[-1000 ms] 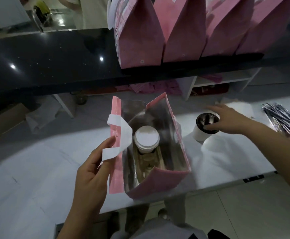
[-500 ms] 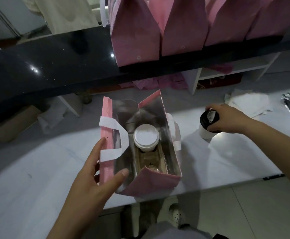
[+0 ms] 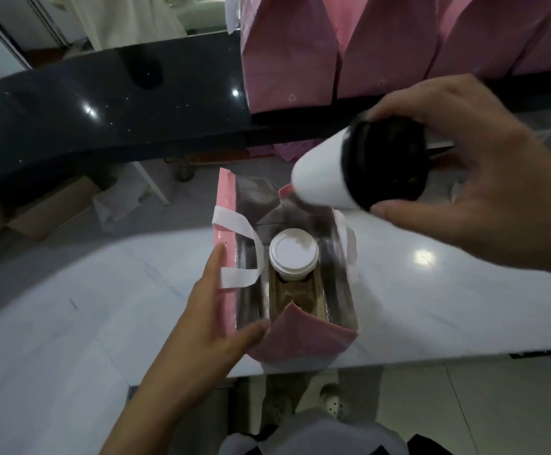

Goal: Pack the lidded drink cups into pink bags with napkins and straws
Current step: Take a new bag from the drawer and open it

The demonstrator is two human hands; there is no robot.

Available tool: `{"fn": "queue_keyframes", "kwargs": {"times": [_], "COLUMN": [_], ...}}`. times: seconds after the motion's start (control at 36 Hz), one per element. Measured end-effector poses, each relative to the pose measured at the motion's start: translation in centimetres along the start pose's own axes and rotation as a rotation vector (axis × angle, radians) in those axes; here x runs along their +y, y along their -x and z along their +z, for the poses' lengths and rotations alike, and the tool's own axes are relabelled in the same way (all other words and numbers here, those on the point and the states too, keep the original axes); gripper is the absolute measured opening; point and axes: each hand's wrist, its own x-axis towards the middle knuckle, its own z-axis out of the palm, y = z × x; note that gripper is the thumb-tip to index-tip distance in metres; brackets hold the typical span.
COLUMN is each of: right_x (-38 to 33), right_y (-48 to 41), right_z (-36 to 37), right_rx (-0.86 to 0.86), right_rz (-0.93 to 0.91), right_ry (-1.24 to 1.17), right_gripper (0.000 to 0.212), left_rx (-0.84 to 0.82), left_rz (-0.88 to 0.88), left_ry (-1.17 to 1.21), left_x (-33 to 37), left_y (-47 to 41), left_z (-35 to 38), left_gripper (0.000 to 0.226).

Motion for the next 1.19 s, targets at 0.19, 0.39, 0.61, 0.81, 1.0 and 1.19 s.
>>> {"fn": "queue_keyframes", "kwargs": {"times": [0.19,0.39,0.61,0.81,1.0,1.19], "right_x": [-4.8,-5.4,-4.9,-3.2,-2.6,-2.5], "right_y": [-1.3,-1.7,-1.9,-1.4,-1.1,-0.7], "right_z": [2.9,5.9,11.9,15.5,16.4,17.5], "right_rx": [-0.449,-0.721,-0.839,-0.828,-0.839,-0.852], "right_rz": [-0.075,-0.074,-0.054,0.038,0.076,0.114], "right_ry": [0.097,0.253,0.379,0.451,0.455,0.482], "right_gripper": [0.067,0.071,0.068,0.064,0.065,0.069], "left_rx": [-0.14,-0.166,-0.196,-0.165,-0.162,-0.159], "left_rz": [0.023,0.071,0.115,0.115,0.148,0.184], "left_ry": [-0.001,0.101,0.199,0.154,0.156,0.094], "left_x": [-0.7,-1.0,-1.3,-2.4,-3.3,-3.9], "left_y": [-0.5,-0.7,-0.3,-0.9,-0.9,-1.0], "left_z": [-0.6,-0.8,-0.9,-1.2,-1.9,-2.4], "left_gripper": [0.129,0.12,0.115,0.13,0.136,0.13]}}
